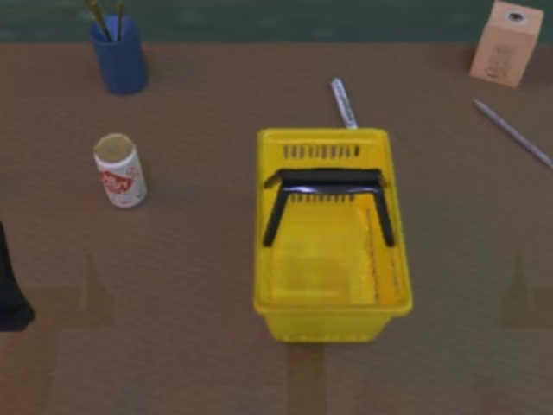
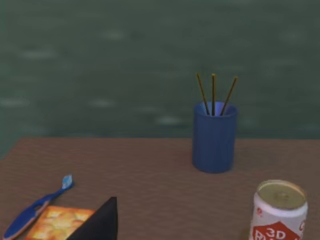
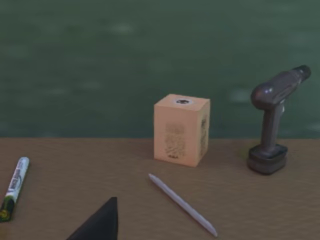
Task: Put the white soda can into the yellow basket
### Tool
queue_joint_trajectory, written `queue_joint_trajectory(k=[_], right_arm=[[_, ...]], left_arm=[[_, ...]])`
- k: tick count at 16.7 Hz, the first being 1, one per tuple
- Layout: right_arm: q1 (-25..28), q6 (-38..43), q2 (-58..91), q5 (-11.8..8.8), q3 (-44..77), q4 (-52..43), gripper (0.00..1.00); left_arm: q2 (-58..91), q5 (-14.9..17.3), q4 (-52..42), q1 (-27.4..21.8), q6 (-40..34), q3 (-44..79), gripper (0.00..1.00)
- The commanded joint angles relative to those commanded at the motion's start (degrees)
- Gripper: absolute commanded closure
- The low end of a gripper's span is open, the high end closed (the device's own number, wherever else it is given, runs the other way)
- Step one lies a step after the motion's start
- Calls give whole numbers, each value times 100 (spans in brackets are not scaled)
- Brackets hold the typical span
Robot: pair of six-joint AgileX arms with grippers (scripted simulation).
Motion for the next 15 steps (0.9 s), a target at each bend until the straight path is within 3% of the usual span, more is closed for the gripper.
queue_joint_trajectory(k=[7, 15], right_arm=[[0, 0, 0, 0, 0, 0, 0], [0, 0, 0, 0, 0, 0, 0]], left_arm=[[809, 59, -484, -125, 203, 723, 0], [4394, 119, -2637, -465, 1211, 3871, 0]])
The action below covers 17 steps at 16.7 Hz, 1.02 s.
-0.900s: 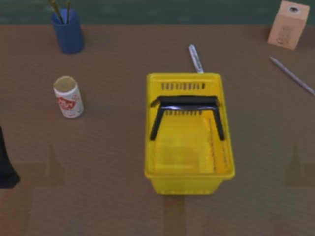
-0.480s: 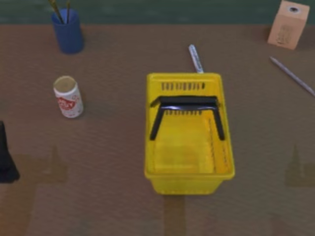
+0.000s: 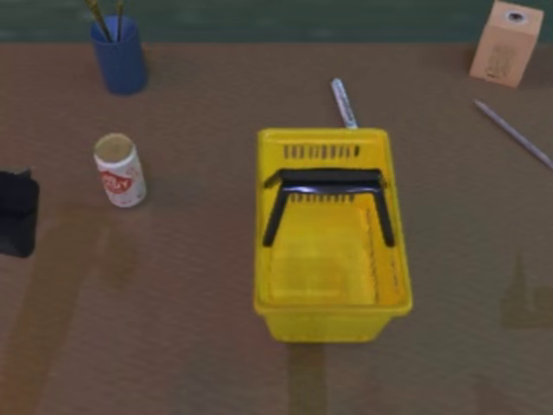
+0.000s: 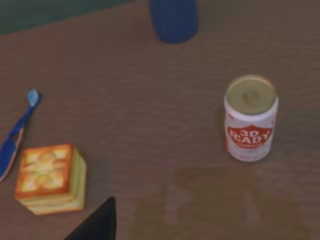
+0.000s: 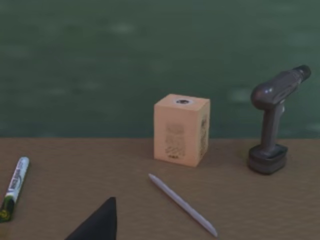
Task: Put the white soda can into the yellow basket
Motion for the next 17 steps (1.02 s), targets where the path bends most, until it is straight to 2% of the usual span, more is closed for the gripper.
queue_joint_trajectory(k=[10, 17], right_arm=[[0, 0, 0, 0, 0, 0, 0], [0, 0, 0, 0, 0, 0, 0]], left_arm=[[5724, -5, -3113, -405, 1639, 5024, 0], [8613, -75, -4526, -514, 2407, 7598, 0]])
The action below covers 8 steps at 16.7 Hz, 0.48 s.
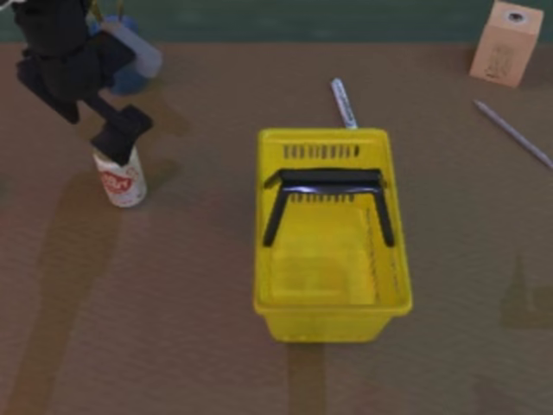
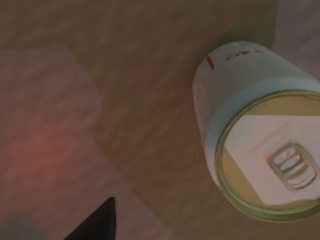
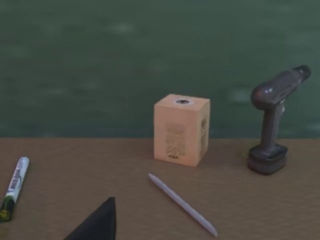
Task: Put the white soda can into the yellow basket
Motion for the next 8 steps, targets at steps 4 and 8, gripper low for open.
queue_joint_trajectory(k=[4, 8], right_arm=[[0, 0, 0, 0, 0, 0, 0], [0, 0, 0, 0, 0, 0, 0]], left_arm=[[551, -18, -241, -13, 116, 499, 0], [551, -18, -241, -13, 116, 499, 0]])
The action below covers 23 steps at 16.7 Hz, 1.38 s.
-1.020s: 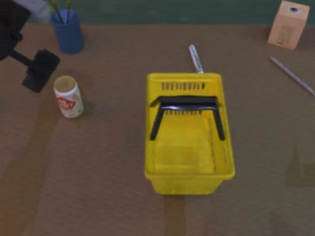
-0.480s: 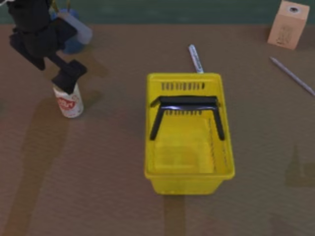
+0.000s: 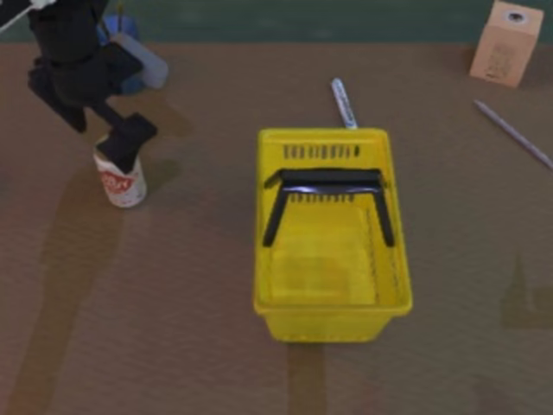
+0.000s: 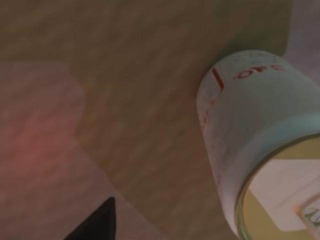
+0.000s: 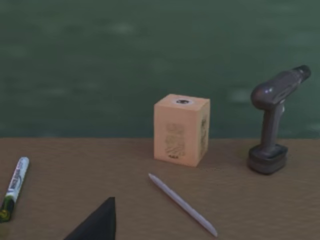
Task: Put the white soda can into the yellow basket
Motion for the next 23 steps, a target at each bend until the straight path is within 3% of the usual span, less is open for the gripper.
queue_joint_trajectory(k=[9, 13, 23], right_arm=[[0, 0, 0, 0, 0, 0, 0], [0, 0, 0, 0, 0, 0, 0], [0, 0, 0, 0, 0, 0, 0]], left_arm=[[171, 2, 983, 6, 7, -808, 0], [178, 2, 1006, 5, 7, -829, 0], [178, 2, 1006, 5, 7, -829, 75]])
